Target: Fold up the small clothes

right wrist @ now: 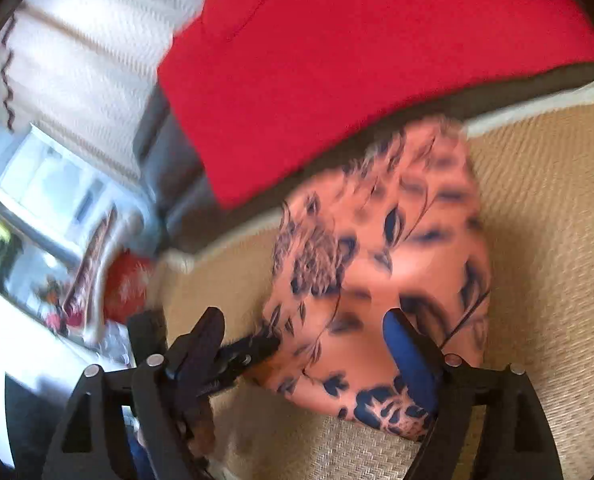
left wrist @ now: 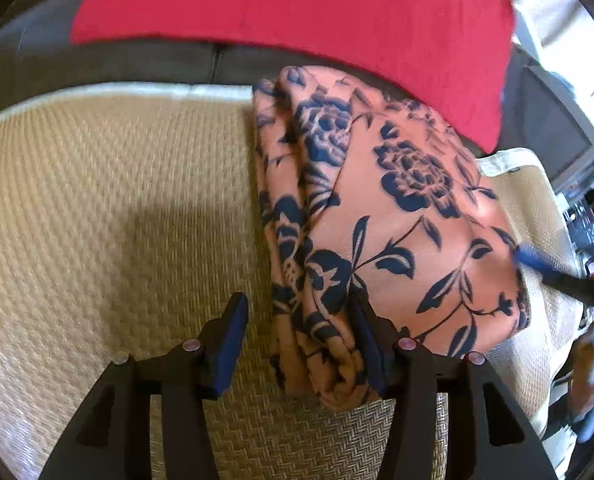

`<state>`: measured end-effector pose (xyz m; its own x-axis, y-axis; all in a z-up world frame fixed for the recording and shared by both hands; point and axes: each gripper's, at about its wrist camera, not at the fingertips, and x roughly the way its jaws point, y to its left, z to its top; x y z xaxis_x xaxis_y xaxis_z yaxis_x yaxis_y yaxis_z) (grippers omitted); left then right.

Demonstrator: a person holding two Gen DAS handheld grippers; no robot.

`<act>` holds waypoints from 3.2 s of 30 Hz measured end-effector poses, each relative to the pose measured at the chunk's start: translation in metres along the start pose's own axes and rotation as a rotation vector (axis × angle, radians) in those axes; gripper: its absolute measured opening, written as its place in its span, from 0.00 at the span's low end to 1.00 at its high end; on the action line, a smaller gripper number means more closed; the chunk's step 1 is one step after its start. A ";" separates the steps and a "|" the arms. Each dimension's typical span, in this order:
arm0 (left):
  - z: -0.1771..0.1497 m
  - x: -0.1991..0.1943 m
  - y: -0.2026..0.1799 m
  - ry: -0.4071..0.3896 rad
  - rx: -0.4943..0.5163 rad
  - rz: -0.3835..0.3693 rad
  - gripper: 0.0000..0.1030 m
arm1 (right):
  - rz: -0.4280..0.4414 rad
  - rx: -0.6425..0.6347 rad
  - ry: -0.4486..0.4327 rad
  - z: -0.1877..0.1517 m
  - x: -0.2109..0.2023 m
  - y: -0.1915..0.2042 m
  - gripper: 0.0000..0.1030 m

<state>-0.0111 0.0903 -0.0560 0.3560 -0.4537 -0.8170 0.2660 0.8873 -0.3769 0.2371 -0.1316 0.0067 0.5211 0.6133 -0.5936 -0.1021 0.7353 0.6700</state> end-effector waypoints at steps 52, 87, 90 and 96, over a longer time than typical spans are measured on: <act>-0.065 -0.156 -0.086 -0.274 0.127 0.386 0.83 | -0.299 0.004 -0.157 -0.137 -0.072 0.035 0.97; -0.040 -0.120 -0.098 -0.240 0.121 0.377 0.84 | -0.624 -0.274 -0.214 -0.092 -0.074 0.062 0.97; -0.040 -0.122 -0.098 -0.246 0.125 0.378 0.84 | -0.636 -0.279 -0.211 -0.091 -0.073 0.062 0.97; -0.039 -0.124 -0.099 -0.256 0.126 0.373 0.91 | -0.644 -0.283 -0.204 -0.089 -0.071 0.063 0.97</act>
<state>-0.1163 0.0624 0.0659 0.6534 -0.1261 -0.7464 0.1790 0.9838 -0.0095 0.1182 -0.1029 0.0509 0.6960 -0.0117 -0.7179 0.0771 0.9953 0.0585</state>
